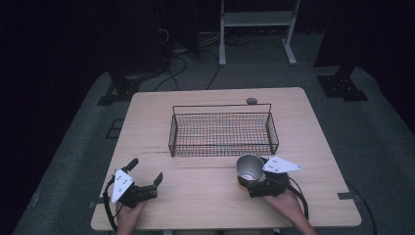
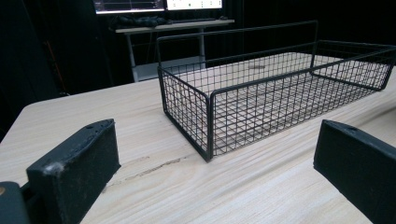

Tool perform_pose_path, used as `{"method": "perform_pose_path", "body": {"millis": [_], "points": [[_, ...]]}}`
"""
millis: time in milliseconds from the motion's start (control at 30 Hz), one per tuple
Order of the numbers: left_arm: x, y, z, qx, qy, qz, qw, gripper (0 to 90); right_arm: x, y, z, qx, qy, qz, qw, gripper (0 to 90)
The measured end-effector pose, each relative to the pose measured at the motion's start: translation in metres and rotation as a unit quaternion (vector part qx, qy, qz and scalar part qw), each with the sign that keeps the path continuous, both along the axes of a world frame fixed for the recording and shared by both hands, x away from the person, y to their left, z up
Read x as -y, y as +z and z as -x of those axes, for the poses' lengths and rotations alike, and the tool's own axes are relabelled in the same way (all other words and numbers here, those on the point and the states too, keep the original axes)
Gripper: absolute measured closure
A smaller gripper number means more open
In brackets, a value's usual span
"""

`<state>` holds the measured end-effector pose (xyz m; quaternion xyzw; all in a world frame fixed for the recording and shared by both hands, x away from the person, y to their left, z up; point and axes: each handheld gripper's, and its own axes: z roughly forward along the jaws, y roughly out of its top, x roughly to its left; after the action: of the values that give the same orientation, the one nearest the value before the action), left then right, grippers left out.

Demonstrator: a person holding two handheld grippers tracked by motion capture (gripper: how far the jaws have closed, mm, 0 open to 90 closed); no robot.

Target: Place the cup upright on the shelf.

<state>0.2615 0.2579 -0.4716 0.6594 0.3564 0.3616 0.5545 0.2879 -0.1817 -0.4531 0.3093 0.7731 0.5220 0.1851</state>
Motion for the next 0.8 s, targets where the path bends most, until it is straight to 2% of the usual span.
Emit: {"method": "perform_pose_path", "body": {"millis": [100,200,567,800], "points": [[-0.0003,0.0,-0.0001,-0.001,0.0,0.001,1.0,0.0,-0.0012,0.0003,-0.0002,0.005,0.0,0.003,1.0,7.1],[-0.0001,0.0,0.0001,0.0,0.0,0.001,1.0,0.0,-0.001,0.0001,-0.0003,0.001,0.005,0.0,1.0,12.4],[-0.0004,0.0,-0.0003,0.0,-0.001,0.002,1.0,0.0,0.0003,0.0023,-0.0008,-0.001,-0.002,0.008,1.0,12.6],[-0.0005,0.0,-0.0004,0.0,-0.002,0.002,1.0,0.0,-0.0001,0.0085,-0.0016,-0.004,0.004,0.003,1.0,12.7]]}}
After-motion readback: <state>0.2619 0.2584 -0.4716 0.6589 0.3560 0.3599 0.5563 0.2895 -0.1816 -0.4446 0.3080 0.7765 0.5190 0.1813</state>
